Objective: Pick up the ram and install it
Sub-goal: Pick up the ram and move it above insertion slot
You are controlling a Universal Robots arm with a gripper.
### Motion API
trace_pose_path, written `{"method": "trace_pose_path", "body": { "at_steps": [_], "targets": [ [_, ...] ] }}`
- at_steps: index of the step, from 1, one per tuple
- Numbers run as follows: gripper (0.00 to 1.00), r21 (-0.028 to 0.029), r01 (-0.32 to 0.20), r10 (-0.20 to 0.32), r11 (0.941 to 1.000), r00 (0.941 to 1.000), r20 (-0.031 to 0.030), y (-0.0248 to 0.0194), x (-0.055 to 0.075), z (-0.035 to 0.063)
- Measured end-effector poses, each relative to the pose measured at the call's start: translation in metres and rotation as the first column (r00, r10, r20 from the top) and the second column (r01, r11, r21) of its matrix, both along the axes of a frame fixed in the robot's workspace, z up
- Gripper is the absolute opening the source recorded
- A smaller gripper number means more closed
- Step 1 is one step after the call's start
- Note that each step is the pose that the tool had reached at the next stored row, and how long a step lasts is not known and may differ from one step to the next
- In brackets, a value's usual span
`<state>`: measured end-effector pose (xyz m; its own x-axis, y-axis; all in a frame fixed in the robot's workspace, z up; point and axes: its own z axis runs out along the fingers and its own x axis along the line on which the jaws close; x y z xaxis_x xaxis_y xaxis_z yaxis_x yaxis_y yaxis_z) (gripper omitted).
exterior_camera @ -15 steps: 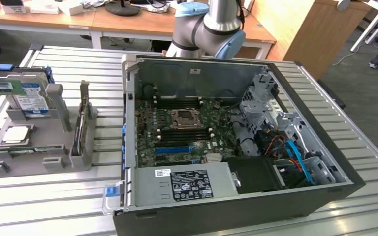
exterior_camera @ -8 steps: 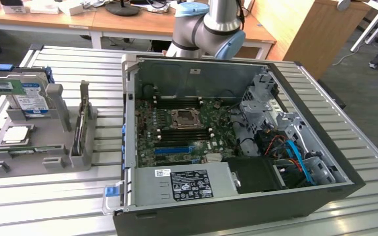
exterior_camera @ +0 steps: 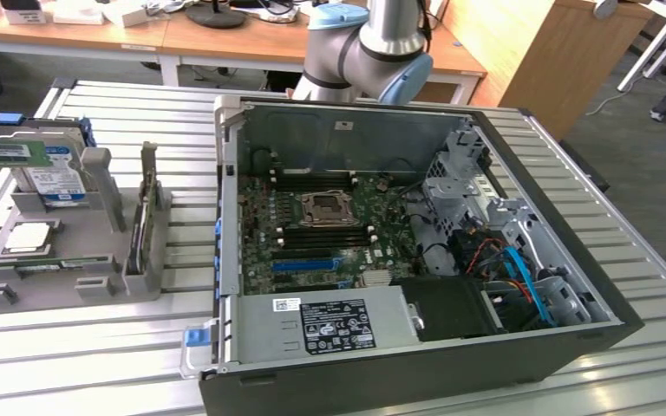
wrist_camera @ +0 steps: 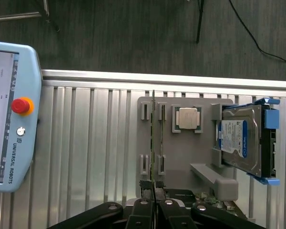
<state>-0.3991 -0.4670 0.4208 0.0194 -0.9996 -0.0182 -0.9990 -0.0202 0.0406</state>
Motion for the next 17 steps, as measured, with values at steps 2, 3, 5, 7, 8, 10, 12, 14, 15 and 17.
{"method": "trace_pose_path", "body": {
  "at_steps": [2,3,5,7,8,10,12,14,15,17],
  "targets": [
    [0.12,0.0001,0.000,0.000,1.0000,1.0000,0.0001,0.0000,0.003,0.0000],
    [0.12,0.0000,0.000,0.000,1.0000,1.0000,0.0000,0.0000,0.004,0.0000],
    [0.12,0.0001,0.000,0.000,1.0000,1.0000,0.0001,0.0000,0.007,-0.0001],
    [0.12,0.0001,0.000,0.000,1.0000,1.0000,0.0001,0.0000,0.010,-0.0001],
    [0.12,0.0001,0.000,0.000,1.0000,1.0000,0.0001,0.0000,0.012,-0.0001],
    [0.12,0.0000,0.000,0.000,1.0000,1.0000,-0.0001,0.0000,0.015,0.0000],
    [0.12,0.0000,0.000,0.000,1.0000,1.0000,0.0000,0.0000,0.019,0.0000],
    [0.12,0.0000,0.000,0.000,1.0000,1.0000,0.0000,0.0000,0.023,0.0000],
    [0.12,0.0001,0.000,0.000,1.0000,1.0000,0.0000,0.0000,0.024,0.0000],
    [0.12,0.0001,0.000,0.000,1.0000,1.0000,0.0001,0.0000,0.028,-0.0001]
  ]
}}
